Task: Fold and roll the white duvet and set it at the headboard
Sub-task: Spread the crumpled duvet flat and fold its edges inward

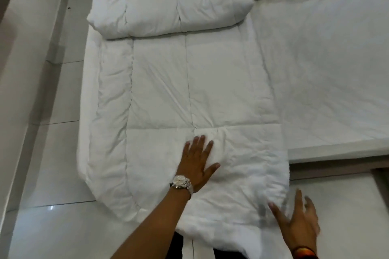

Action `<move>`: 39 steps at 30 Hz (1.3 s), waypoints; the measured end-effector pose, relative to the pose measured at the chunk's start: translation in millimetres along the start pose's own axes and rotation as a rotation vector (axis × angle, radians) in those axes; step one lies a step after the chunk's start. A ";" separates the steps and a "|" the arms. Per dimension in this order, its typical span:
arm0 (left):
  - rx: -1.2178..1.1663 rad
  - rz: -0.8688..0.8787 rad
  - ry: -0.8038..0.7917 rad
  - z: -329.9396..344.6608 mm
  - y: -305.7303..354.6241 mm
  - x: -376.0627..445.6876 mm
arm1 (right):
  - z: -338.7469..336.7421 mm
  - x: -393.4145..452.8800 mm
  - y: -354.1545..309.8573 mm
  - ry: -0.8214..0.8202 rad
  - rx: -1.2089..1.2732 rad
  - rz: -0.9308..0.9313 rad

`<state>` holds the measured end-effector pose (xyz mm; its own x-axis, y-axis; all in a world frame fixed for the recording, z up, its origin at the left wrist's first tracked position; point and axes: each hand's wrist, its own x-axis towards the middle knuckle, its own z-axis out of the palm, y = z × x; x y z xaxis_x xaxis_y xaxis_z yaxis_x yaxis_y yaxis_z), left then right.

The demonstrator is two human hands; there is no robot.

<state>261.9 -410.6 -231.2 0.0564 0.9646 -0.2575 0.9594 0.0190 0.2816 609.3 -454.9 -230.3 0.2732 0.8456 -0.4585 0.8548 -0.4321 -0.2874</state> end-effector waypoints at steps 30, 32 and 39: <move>-1.088 -0.908 0.212 -122.6 -335.8 -92.1 | 208.7 -92.9 -454.9 -0.028 -0.257 -0.693; -1.185 -0.917 0.211 -145.1 -348.2 -56.8 | 198.5 -80.9 -487.4 0.041 -0.163 -0.677; -1.235 -0.788 0.213 -169.9 -405.5 89.1 | 228.0 -3.2 -586.1 0.154 -0.208 -0.491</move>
<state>-169.1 -287.7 -211.3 -0.5002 0.6173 -0.6072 -0.1205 0.6448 0.7548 6.8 -275.9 -252.1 -0.1310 0.9749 -0.1803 0.9629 0.0818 -0.2573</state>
